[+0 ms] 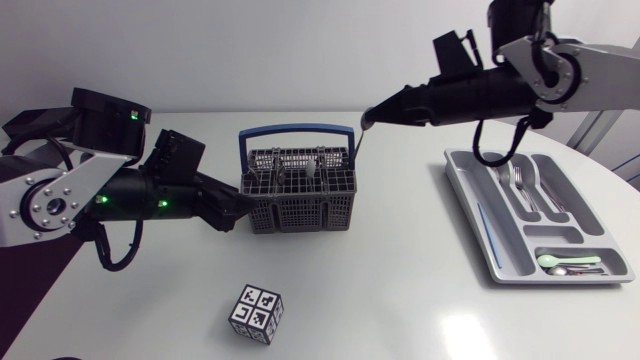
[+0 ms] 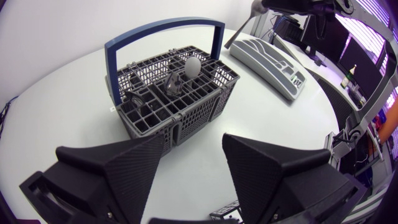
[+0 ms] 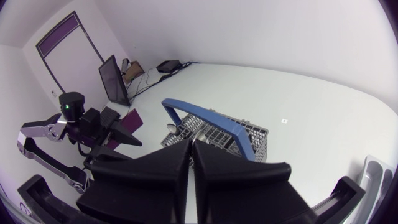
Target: Transfer all utensils from the basket to the drawer tray.
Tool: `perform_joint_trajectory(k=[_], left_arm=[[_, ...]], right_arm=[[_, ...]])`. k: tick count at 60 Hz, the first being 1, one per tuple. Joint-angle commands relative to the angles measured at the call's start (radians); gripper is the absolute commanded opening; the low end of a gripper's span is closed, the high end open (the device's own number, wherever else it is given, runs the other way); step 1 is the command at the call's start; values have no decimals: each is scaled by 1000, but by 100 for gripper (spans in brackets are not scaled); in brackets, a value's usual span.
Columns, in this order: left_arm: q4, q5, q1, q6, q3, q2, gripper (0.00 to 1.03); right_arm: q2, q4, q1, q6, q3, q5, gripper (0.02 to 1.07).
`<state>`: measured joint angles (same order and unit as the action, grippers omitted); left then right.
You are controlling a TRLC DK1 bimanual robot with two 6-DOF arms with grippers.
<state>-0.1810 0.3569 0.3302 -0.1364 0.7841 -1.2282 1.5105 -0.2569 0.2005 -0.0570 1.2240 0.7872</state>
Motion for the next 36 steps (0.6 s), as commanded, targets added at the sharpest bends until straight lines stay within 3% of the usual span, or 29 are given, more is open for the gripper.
perform_joint_trajectory(k=[1, 14, 26, 36], left_arm=[[9, -7, 1, -22, -28, 13, 66], [9, -15, 12, -20, -29, 13, 66], [8, -19, 12, -22, -34, 22, 66], [8, -32, 41, -15, -34, 21, 66]], right_arm=[[-58, -13, -44, -32, -40, 32, 8], [-154, -134, -205, 32, -92, 58, 8], [-217, -369, -395, 296, -158, -118, 8], [-243, -446, -605, 473, -213, -223, 8]])
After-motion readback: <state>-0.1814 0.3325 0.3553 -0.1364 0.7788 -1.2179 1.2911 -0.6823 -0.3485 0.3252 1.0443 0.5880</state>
